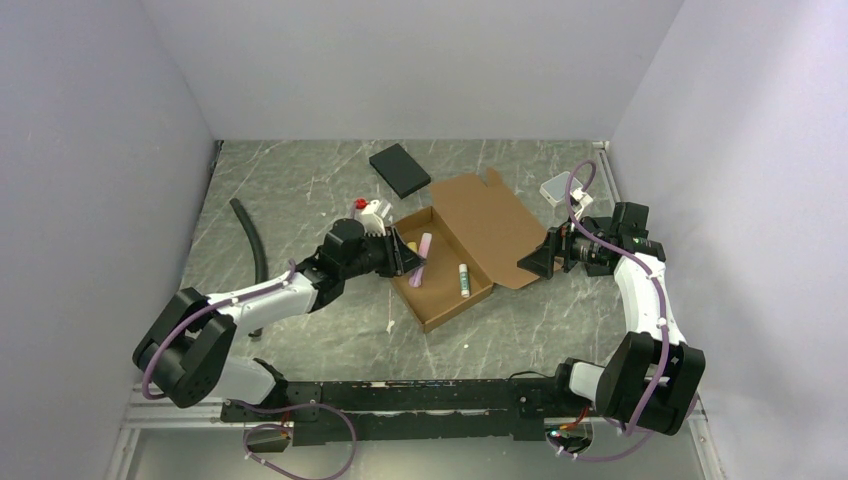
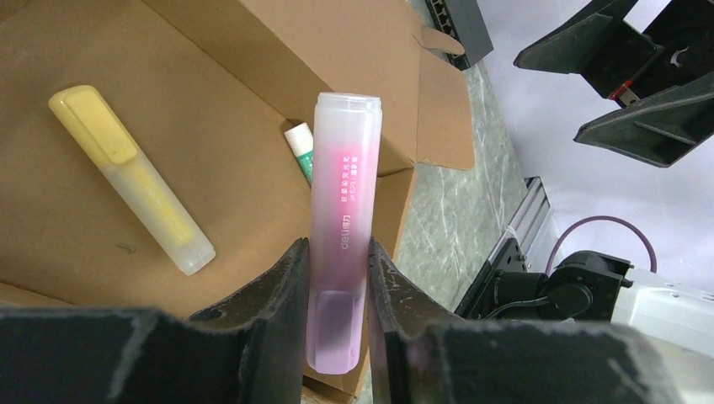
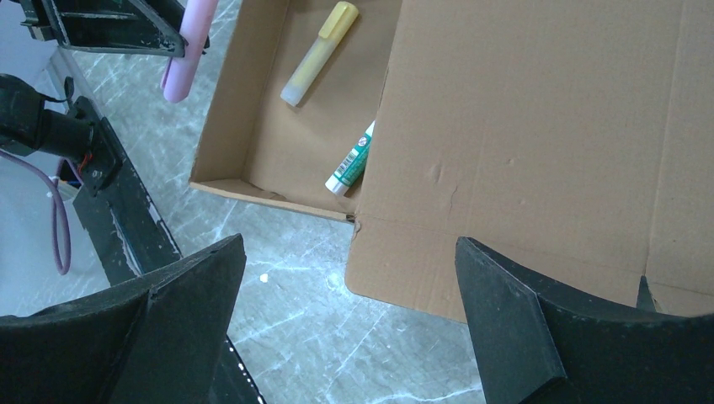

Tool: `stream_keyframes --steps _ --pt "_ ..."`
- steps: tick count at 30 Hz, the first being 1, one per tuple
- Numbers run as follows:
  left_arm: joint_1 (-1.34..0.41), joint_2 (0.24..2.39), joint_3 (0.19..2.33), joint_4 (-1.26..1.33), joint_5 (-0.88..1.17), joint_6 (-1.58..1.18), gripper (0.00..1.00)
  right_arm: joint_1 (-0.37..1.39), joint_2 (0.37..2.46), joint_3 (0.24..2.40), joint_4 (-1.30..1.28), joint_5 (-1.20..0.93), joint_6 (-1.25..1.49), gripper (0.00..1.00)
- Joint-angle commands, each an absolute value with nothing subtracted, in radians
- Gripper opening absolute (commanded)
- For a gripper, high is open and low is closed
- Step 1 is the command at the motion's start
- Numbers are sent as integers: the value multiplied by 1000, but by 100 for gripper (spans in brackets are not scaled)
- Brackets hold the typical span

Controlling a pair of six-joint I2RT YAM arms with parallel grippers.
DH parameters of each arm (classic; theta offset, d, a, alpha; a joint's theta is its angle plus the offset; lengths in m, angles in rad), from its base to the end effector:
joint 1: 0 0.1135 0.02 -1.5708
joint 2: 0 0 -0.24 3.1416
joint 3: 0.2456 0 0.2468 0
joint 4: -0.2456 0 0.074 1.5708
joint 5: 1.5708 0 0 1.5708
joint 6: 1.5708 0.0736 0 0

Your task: Fold the paper box

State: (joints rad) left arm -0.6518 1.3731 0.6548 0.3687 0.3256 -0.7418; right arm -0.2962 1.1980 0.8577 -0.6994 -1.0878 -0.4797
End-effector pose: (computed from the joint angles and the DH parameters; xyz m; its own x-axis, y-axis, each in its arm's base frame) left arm 0.2462 -0.2175 0.1872 -0.7505 -0.2325 -0.6186 0.4159 0.5613 -0.7155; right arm 0.2419 -0.0057 0.2204 -0.5962 -0.0421 -0.8017 -0.6409 0.6264 0.4437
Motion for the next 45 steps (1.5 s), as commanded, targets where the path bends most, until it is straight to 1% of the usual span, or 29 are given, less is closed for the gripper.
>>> stream_keyframes --steps 1,21,26,28,31,33,35,37,38,45 --pt "-665 1380 705 373 308 -708 0 -302 1190 897 -688 -1130 -505 100" --pt "-693 1428 760 333 279 -684 0 -301 1189 899 -693 -1136 -507 100" --pt "-701 1504 831 243 233 -666 0 -302 1185 897 -695 -1138 -508 100" --pt "-702 1547 867 209 225 -672 2 -302 1183 897 -693 -1138 -507 100" --pt "-709 1610 914 166 209 -685 8 -302 1182 896 -693 -1137 -507 100" --pt "-720 1642 951 130 184 -678 17 -302 1182 896 -693 -1137 -507 100" --pt "-732 1658 983 74 126 -656 40 -302 1181 896 -693 -1137 -507 100" --pt "-732 1667 1011 34 96 -623 50 -302 1181 896 -692 -1135 -506 100" --pt "-733 1667 1024 17 85 -605 53 -302 1183 895 -693 -1135 -507 100" --pt "-733 1625 1073 -58 21 -468 58 -302 1186 893 -690 -1131 -509 100"
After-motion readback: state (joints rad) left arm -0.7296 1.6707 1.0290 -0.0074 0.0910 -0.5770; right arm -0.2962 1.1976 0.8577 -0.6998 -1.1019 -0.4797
